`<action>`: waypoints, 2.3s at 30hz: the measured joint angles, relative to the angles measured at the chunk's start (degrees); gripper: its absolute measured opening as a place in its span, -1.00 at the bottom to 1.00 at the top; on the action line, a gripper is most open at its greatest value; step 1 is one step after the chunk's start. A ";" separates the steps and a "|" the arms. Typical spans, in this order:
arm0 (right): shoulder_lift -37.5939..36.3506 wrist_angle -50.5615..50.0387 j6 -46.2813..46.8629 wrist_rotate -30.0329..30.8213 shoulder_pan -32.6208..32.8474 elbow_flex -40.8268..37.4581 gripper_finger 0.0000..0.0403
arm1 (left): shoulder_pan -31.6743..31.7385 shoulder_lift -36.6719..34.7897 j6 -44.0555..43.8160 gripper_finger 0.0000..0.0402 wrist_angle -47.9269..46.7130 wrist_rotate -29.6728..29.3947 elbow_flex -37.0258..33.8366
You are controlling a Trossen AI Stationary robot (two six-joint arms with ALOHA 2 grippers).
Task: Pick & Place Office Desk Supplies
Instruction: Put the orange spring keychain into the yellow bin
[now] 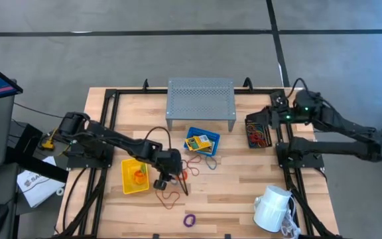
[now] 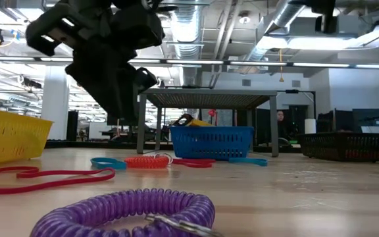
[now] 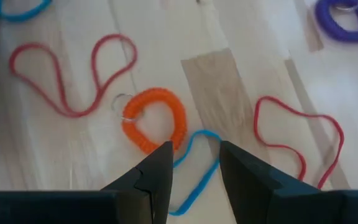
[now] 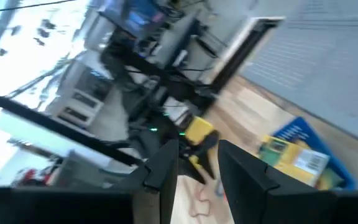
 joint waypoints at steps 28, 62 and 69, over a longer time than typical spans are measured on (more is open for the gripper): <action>7.92 7.37 1.45 4.54 12.64 -0.01 -0.45 | 0.09 12.50 3.09 -0.41 8.34 0.28 0.33; 7.92 8.43 1.20 4.53 15.03 -0.01 -0.45 | 0.42 -1.24 -12.95 -0.98 12.36 -5.22 -0.46; 7.92 8.97 1.46 4.53 15.50 -0.01 -0.45 | -0.35 4.87 -14.40 -0.98 8.52 -4.60 -0.52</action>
